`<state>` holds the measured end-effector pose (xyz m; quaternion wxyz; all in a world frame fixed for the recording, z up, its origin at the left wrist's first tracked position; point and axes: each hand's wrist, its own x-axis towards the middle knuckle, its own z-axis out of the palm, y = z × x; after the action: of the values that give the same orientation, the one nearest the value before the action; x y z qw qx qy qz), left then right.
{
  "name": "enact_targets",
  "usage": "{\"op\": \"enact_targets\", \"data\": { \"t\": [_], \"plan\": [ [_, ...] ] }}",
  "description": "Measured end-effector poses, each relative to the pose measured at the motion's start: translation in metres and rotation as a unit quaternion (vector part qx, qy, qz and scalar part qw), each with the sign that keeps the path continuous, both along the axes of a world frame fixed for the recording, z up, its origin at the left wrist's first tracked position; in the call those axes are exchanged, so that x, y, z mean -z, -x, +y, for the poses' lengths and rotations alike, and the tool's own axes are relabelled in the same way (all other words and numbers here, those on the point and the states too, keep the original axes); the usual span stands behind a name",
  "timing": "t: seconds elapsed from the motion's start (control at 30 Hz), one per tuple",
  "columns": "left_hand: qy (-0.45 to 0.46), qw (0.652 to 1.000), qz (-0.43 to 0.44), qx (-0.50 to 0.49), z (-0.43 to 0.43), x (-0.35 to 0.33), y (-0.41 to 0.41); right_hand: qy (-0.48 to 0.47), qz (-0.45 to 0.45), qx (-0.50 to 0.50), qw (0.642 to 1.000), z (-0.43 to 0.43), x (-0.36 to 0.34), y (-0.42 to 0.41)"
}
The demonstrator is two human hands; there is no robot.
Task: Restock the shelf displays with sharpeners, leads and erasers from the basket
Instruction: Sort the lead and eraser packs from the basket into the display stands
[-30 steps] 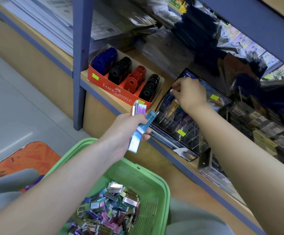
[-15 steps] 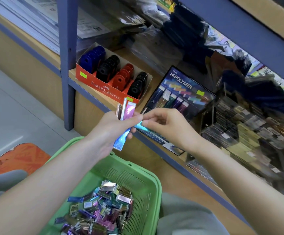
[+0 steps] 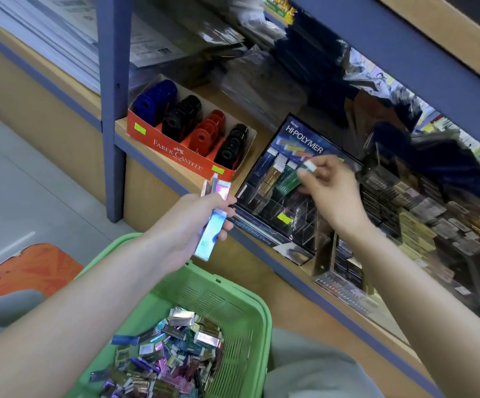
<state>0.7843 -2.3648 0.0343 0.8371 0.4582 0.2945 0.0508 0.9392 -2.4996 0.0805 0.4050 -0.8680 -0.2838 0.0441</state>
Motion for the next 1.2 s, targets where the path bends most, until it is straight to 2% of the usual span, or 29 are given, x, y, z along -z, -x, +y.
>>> {"op": "enact_targets", "data": {
  "t": [0.1,0.27,0.47,0.63,0.8,1.13,1.2],
  "plan": [
    [-0.025,1.0,0.0,-0.006,0.0,0.001,0.0,-0.001,-0.052,0.059,0.997,0.004,0.008,-0.027],
    [-0.073,0.997,0.021,0.021,0.001,0.002,0.002,0.015,-0.073,0.075,0.994,0.015,0.021,-0.047],
    [-0.073,0.997,0.02,0.005,0.001,0.003,-0.001,0.016,-0.089,0.05,0.995,0.023,0.027,-0.057],
    [-0.07,0.997,0.017,0.001,-0.002,0.002,-0.002,0.108,-0.142,0.008,0.984,0.022,0.032,-0.064],
    [-0.06,0.998,0.017,-0.012,-0.001,0.004,-0.003,0.149,-0.207,0.007,0.967,0.023,0.039,-0.067],
    [-0.077,0.996,0.034,-0.003,0.004,0.007,-0.002,0.183,-0.251,0.018,0.95,0.027,0.041,-0.06],
    [-0.087,0.995,0.039,0.001,0.004,0.008,-0.001,0.156,-0.26,0.022,0.953,0.026,0.038,-0.05]
  ]
}}
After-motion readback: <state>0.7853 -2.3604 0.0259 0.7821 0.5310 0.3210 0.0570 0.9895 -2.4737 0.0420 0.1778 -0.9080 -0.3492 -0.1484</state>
